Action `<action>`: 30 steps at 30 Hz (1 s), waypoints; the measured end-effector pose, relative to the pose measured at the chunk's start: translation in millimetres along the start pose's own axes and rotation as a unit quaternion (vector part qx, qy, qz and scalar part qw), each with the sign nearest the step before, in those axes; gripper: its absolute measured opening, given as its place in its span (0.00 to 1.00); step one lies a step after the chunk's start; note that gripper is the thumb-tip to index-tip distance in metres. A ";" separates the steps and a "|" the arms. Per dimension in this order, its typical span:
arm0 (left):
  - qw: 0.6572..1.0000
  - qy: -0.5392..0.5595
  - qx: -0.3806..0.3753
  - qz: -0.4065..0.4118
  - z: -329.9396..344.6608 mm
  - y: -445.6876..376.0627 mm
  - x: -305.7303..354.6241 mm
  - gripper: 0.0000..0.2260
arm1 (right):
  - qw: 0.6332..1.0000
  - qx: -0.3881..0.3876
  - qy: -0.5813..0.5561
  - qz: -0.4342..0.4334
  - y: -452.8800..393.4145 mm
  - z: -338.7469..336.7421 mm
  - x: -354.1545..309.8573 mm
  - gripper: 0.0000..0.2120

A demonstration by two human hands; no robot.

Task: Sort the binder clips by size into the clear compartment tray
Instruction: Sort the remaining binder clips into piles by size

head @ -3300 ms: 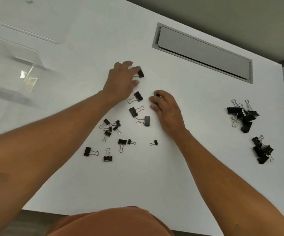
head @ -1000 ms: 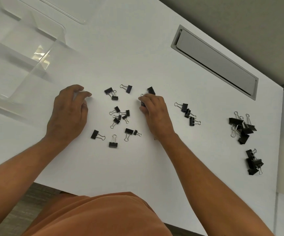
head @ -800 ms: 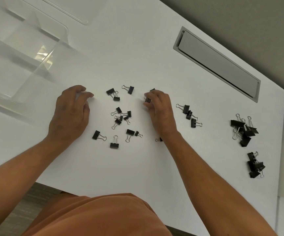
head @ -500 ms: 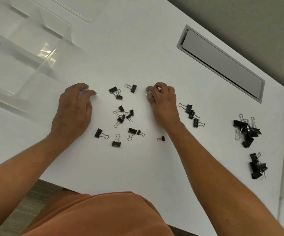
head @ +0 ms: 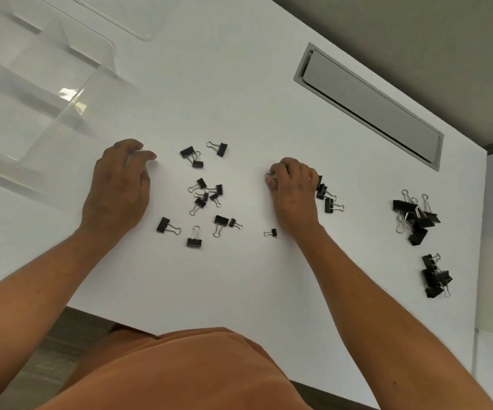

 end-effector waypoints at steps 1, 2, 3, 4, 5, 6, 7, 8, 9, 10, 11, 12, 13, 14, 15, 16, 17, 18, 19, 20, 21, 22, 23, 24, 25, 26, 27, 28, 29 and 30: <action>1.000 0.000 0.006 0.005 -0.2 0.3 0.2 0.15 | 1.000 0.004 0.009 0.004 7.8 -1.4 8.1 0.07; 1.000 0.001 0.013 0.015 -0.2 1.0 0.6 0.14 | 1.000 0.003 0.015 0.011 16.8 -2.2 16.0 0.07; 0.999 0.001 0.018 0.027 -0.3 1.5 0.7 0.14 | 1.000 0.003 0.020 0.021 26.3 -3.1 23.2 0.07; 0.999 -0.001 0.022 0.040 -0.4 1.6 0.9 0.14 | 0.999 0.006 0.026 0.029 35.0 -3.8 30.0 0.07; 0.998 -0.005 0.024 0.051 -0.4 1.1 0.7 0.14 | 0.999 0.009 0.031 0.034 42.1 -4.6 36.0 0.07; 0.998 -0.009 0.026 0.057 -0.1 0.6 0.3 0.14 | 0.999 0.010 0.034 0.037 46.6 -5.1 41.4 0.07; 0.998 -0.010 0.028 0.058 0.3 0.4 -0.2 0.14 | 0.999 0.008 0.036 0.038 48.3 -5.7 45.9 0.08; 0.998 -0.007 0.030 0.057 0.0 0.9 -0.6 0.14 | 0.999 0.003 0.038 0.038 47.7 -6.0 49.9 0.10; 0.998 -0.002 0.031 0.058 -1.1 2.3 0.7 0.14 | 0.998 -0.006 0.041 0.041 45.4 -5.1 54.2 0.12; 0.997 0.003 0.034 0.064 -3.6 5.1 5.6 0.13 | 0.998 -0.016 0.047 0.047 41.8 -4.0 59.3 0.14; 0.996 0.005 0.042 0.074 -7.0 9.4 14.2 0.13 | 0.997 -0.027 0.052 0.056 38.5 -2.6 65.1 0.16; 0.995 0.005 0.054 0.086 -10.5 15.0 28.2 0.13 | 0.996 -0.037 0.053 0.063 36.1 -0.8 71.4 0.18; 0.993 0.005 0.065 0.101 -12.1 22.0 47.5 0.13 | 0.996 -0.046 0.047 0.066 34.8 1.2 77.3 0.20; 0.991 0.005 0.069 0.118 -9.6 31.3 71.2 0.12 | 0.996 -0.052 0.034 0.062 34.2 2.5 82.0 0.21; 0.988 0.007 0.061 0.142 -2.5 43.2 98.2 0.11 | 0.997 -0.054 0.014 0.054 34.7 3.4 86.2 0.21; 0.984 0.013 0.042 0.173 9.2 57.4 126.3 0.10 | 0.998 -0.052 -0.008 0.046 36.3 4.2 90.3 0.21; 0.978 0.020 0.011 0.207 25.1 72.8 152.6 0.09 | 0.998 -0.047 -0.033 0.039 38.4 4.1 93.5 0.20; 0.971 0.026 -0.028 0.236 43.7 87.2 173.8 0.09 | 0.996 -0.041 -0.064 0.035 40.7 3.6 96.5 0.20; 0.965 0.031 -0.065 0.252 62.2 98.3 188.5 0.09 | 0.993 -0.035 -0.105 0.039 42.6 1.4 99.8 0.19; 0.963 0.037 -0.089 0.252 78.7 105.3 196.4 0.09 | 0.986 -0.027 -0.158 0.051 44.6 -3.2 103.5 0.20; 0.965 0.043 -0.104 0.239 92.3 108.7 198.8 0.09 | 0.973 -0.013 -0.219 0.072 47.0 -10.1 108.6 0.20; 0.968 0.045 -0.110 0.222 102.5 110.1 198.7 0.10 | 0.957 0.008 -0.274 0.096 50.4 -18.7 115.3 0.20; 0.971 0.040 -0.115 0.208 110.7 110.7 197.4 0.10 | 0.941 0.034 -0.313 0.123 54.6 -27.8 123.5 0.20; 0.972 0.029 -0.121 0.201 117.3 111.8 196.0 0.10 | 0.930 0.058 -0.332 0.145 59.9 -36.1 132.1 0.19; 0.972 0.014 -0.124 0.201 122.0 113.1 195.1 0.10 | 0.926 0.079 -0.332 0.161 66.4 -42.4 140.3 0.17; 0.971 0.002 -0.124 0.204 125.2 113.7 194.0 0.10 | 0.930 0.094 -0.315 0.164 73.6 -45.6 147.2 0.15; 0.970 -0.009 -0.122 0.208 126.6 114.1 193.5 0.10 | 0.941 0.099 -0.285 0.151 80.7 -45.1 150.5 0.15; 0.970 -0.018 -0.119 0.211 126.7 114.3 193.5 0.10 | 0.957 0.089 -0.249 0.120 87.0 -40.7 149.0 0.17; 0.970 -0.027 -0.116 0.211 126.6 114.0 193.8 0.10 | 0.972 0.061 -0.213 0.079 91.0 -33.6 144.1 0.21; 0.971 -0.035 -0.113 0.209 127.2 113.9 193.6 0.10 | 0.983 0.020 -0.178 0.042 93.3 -24.8 137.8 0.26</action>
Point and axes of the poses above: each hand's wrist, its own y-axis away from the middle knuckle, its own z-axis out of the palm, x = y × z, the point moved 5 cm from there along -y, towards the middle knuckle, and after that the axes turned 8 degrees about y, right-handed, at the moved point
